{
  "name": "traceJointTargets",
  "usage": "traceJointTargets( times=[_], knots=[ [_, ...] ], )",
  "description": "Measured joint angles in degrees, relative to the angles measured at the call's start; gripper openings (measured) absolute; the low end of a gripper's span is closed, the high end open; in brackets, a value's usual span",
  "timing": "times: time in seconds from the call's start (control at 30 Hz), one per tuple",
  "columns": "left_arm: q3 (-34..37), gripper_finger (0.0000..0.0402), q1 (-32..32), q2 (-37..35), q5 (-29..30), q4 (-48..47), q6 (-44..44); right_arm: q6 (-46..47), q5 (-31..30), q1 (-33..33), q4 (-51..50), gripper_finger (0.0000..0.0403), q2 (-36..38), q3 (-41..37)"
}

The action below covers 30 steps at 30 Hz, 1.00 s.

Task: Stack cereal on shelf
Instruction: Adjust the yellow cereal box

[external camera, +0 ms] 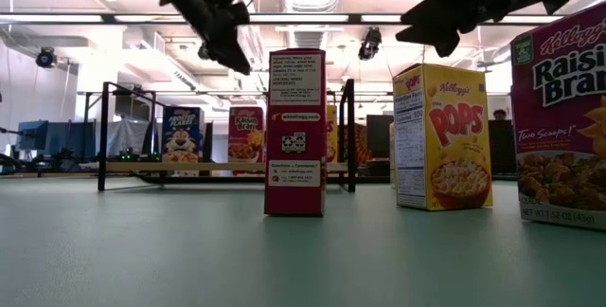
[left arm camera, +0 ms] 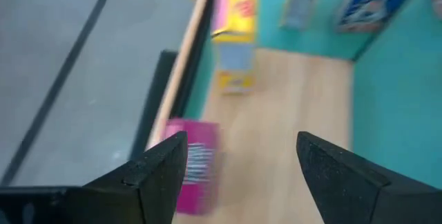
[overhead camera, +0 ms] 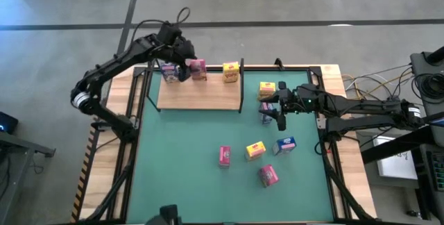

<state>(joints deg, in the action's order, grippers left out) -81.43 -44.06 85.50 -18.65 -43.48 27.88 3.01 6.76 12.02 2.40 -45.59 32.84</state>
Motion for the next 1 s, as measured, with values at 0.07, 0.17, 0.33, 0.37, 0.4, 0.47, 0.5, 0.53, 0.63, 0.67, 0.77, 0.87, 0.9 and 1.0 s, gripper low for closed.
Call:
traceJointTargets(
  times=[0.07,0.17,0.33,0.37,0.4,0.47,0.5,0.53,0.63,0.67,0.77,0.87,0.9,1.0],
  knots=[
    [2.43,0.0255,1.74,-2.31,-0.56,1.98,-0.74,0.01,-0.98,0.00,0.06,0.0196,-0.71,0.00],
    [8.07,0.0255,4.94,-6.24,-0.58,8.11,-2.63,0.22,-1.00,-0.01,2.28,0.0173,-2.40,0.00],
    [19.80,0.0255,10.08,-13.33,-0.24,19.03,-5.73,0.39,-3.16,-0.01,5.42,0.0115,-6.61,2.11],
    [22.30,0.0255,10.78,-14.89,-0.10,21.73,-6.24,0.48,-4.30,-0.01,5.56,0.0101,-7.64,2.90],
    [24.66,0.0255,11.36,-16.33,-0.05,24.38,-6.66,0.50,-5.47,-0.01,5.58,0.0088,-8.69,3.70],
    [29.34,0.0255,12.16,-19.24,0.14,29.63,-8.10,0.41,-7.20,0.02,5.12,0.0062,-11.01,5.73],
    [31.49,0.0255,12.36,-20.70,0.19,31.96,-9.06,0.31,-7.30,0.09,4.68,0.0050,-12.21,6.94],
    [33.58,0.0255,12.44,-22.23,0.23,34.42,-10.18,0.08,-7.34,0.17,4.15,0.0039,-13.45,8.32],
    [39.05,0.0255,12.46,-26.84,0.78,41.38,-13.03,-0.18,-7.28,0.83,0.60,0.0014,-17.02,13.65],
    [40.72,0.0255,12.44,-28.46,1.83,43.13,-13.66,-0.31,-7.28,1.15,-1.25,0.0012,-18.36,15.79],
    [44.87,0.0255,12.46,-32.71,5.88,47.21,-15.31,-0.72,-7.34,2.36,-8.30,0.0009,-22.71,22.72],
    [47.85,0.0255,12.46,-36.88,8.01,49.04,-15.53,-1.71,-7.34,3.62,-15.72,0.0009,-27.37,30.39],
    [48.53,0.0255,12.44,-37.98,8.26,49.47,-15.37,-2.42,-7.32,4.07,-18.23,0.0009,-28.97,32.98],
    [49.72,0.0255,12.46,-41.05,8.25,50.13,-15.04,-4.12,-7.30,5.42,-25.67,0.0009,-34.11,40.68]
  ],
)
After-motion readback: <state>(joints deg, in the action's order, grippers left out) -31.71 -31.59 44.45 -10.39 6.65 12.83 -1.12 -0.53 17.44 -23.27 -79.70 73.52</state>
